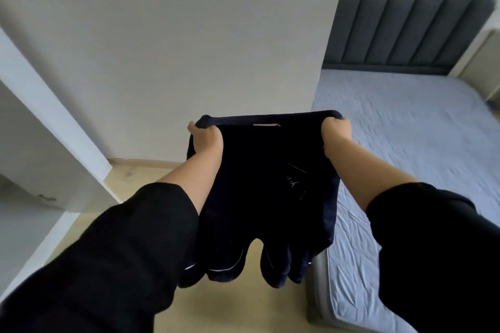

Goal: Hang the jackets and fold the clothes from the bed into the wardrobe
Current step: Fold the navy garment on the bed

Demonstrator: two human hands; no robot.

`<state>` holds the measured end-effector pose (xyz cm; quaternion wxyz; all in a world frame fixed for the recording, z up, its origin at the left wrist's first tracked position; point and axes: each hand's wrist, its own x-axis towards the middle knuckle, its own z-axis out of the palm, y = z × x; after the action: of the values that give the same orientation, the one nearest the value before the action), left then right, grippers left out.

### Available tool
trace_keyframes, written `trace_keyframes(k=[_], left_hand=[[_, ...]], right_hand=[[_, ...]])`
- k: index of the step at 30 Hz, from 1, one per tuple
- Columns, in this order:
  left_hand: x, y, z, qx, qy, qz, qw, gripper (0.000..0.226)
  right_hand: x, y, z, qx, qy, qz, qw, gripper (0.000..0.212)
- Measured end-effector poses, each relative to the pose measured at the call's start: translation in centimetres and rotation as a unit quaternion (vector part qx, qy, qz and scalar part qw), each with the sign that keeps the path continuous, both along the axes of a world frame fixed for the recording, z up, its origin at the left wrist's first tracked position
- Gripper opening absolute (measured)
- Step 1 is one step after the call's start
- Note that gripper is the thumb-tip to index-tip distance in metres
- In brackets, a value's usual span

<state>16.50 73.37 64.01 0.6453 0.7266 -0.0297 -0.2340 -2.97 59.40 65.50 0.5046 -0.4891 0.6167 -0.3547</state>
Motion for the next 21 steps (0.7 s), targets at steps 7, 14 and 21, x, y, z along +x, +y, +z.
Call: trace_keyframes(k=[7, 14, 21], left_hand=[[-12.5, -2.0, -1.0, -0.026, 0.002, -0.061, 0.998, 0.062], [-26.6, -4.7, -1.3, -0.042, 0.012, -0.036, 0.998, 0.063], [-36.7, -7.9, -0.6, -0.065, 0.006, 0.025, 0.998, 0.066]], right_hand=[[-12.2, -0.6, -0.2, -0.045, 0.015, -0.099, 0.994, 0.032], [-25.4, -2.2, -0.9, -0.089, -0.013, -0.150, 0.985, 0.025], [-36.9, -4.3, -0.6, -0.224, 0.006, -0.132, 0.966, 0.016]])
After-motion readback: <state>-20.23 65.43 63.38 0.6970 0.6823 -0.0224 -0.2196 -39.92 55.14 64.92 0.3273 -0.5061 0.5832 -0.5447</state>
